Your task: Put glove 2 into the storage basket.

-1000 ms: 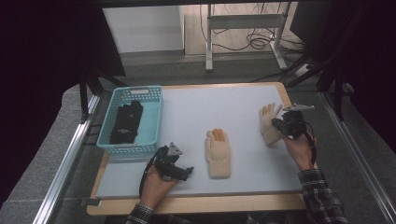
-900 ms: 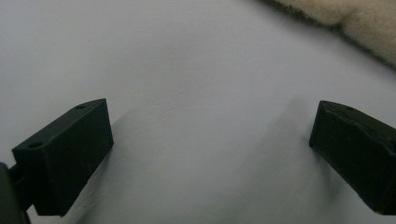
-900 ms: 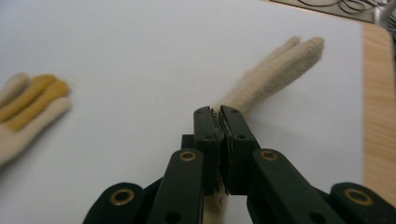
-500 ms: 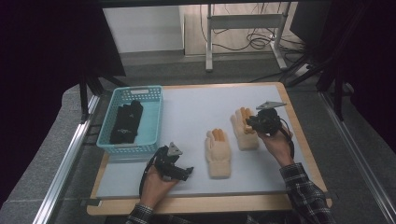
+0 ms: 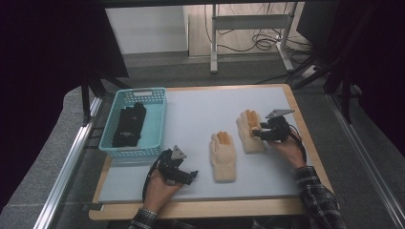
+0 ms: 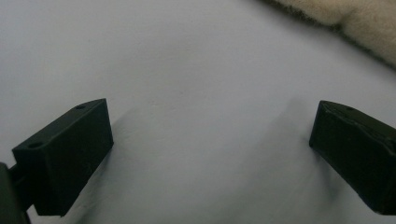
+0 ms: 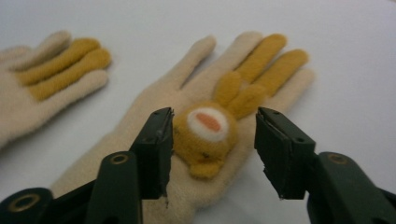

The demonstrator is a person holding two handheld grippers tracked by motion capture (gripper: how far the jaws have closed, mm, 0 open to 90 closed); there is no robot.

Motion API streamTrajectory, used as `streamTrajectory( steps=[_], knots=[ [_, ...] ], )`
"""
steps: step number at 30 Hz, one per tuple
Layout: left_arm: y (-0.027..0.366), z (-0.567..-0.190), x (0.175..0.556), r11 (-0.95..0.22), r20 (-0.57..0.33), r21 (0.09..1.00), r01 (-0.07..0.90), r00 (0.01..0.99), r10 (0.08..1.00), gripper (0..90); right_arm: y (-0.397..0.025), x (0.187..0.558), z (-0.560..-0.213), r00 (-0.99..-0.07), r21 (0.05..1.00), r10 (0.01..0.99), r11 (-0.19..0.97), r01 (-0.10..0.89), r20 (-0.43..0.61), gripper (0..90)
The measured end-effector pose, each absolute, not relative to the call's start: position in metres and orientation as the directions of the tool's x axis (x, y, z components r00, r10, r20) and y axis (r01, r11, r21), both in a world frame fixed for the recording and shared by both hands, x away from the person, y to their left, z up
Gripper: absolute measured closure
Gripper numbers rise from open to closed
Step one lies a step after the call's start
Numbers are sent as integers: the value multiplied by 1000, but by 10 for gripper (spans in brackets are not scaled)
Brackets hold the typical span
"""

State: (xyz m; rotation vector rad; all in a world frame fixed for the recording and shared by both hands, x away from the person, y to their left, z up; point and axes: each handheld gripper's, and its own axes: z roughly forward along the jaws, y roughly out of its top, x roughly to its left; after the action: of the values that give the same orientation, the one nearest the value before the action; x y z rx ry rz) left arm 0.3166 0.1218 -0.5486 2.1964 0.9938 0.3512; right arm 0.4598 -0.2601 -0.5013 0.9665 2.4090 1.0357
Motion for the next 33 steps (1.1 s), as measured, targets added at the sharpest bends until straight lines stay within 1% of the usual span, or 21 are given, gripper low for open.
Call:
streamTrajectory(
  steps=[2, 6, 8, 10, 13, 15, 17, 18, 19, 21, 22, 23, 25, 26, 29, 31, 33],
  knots=[
    [122, -549, 317, -468, -36, 688, 554, 670, 741, 0, -258, 461, -507, -733, 733, 677, 532, 424, -67, 424],
    [122, -549, 317, -468, -36, 689, 554, 670, 741, 0, -251, 463, -517, -775, 709, 619, 603, 365, -127, 437],
    [122, -549, 317, -468, -36, 688, 554, 670, 741, 0, -250, 465, -519, -777, 709, 616, 605, 362, -129, 482],
    [122, -549, 317, -467, -37, 688, 554, 670, 741, 0, -250, 466, -518, -764, 709, 637, 586, 392, -103, 534],
    [122, -549, 317, -467, -37, 689, 555, 670, 741, 0, -246, 462, -515, -714, 708, 695, 548, 446, -88, 580],
    [122, -549, 317, -468, -37, 688, 555, 670, 741, 0, -241, 455, -512, -646, 718, 759, 491, 493, -76, 587],
    [122, -549, 317, -467, -36, 690, 553, 671, 741, 0, -237, 447, -509, -568, 738, 823, 387, 553, -5, 584],
    [122, -549, 317, -468, -35, 690, 552, 671, 740, 0, -233, 442, -509, -544, 743, 838, 346, 574, 30, 575],
    [122, -549, 317, -468, -35, 690, 552, 671, 740, 0, -229, 438, -509, -547, 744, 836, 337, 577, 46, 559],
    [122, -549, 317, -468, -34, 690, 552, 671, 740, 0, -221, 433, -509, -562, 740, 827, 364, 566, 23, 506],
    [122, -549, 317, -468, -35, 690, 552, 671, 740, 0, -219, 433, -507, -573, 753, 819, 368, 545, 15, 447],
    [122, -549, 317, -468, -35, 690, 552, 671, 740, 0, -220, 434, -506, -575, 757, 818, 371, 539, 9, 417],
    [122, -549, 317, -467, -35, 691, 551, 671, 741, 0, -224, 439, -504, -586, 763, 811, 380, 523, -2, 389],
    [122, -549, 317, -467, -35, 692, 551, 671, 741, 0, -226, 440, -504, -604, 767, 797, 395, 506, -13, 389],
    [122, -549, 317, -467, -35, 692, 551, 671, 741, 0, -226, 441, -509, -648, 738, 760, 464, 491, -47, 388],
    [122, -549, 317, -467, -34, 691, 551, 671, 741, 0, -224, 440, -516, -665, 724, 742, 503, 473, -81, 403],
    [122, -549, 317, -468, -35, 690, 552, 672, 740, 0, -223, 440, -521, -680, 730, 726, 522, 442, -107, 508]
  ],
)
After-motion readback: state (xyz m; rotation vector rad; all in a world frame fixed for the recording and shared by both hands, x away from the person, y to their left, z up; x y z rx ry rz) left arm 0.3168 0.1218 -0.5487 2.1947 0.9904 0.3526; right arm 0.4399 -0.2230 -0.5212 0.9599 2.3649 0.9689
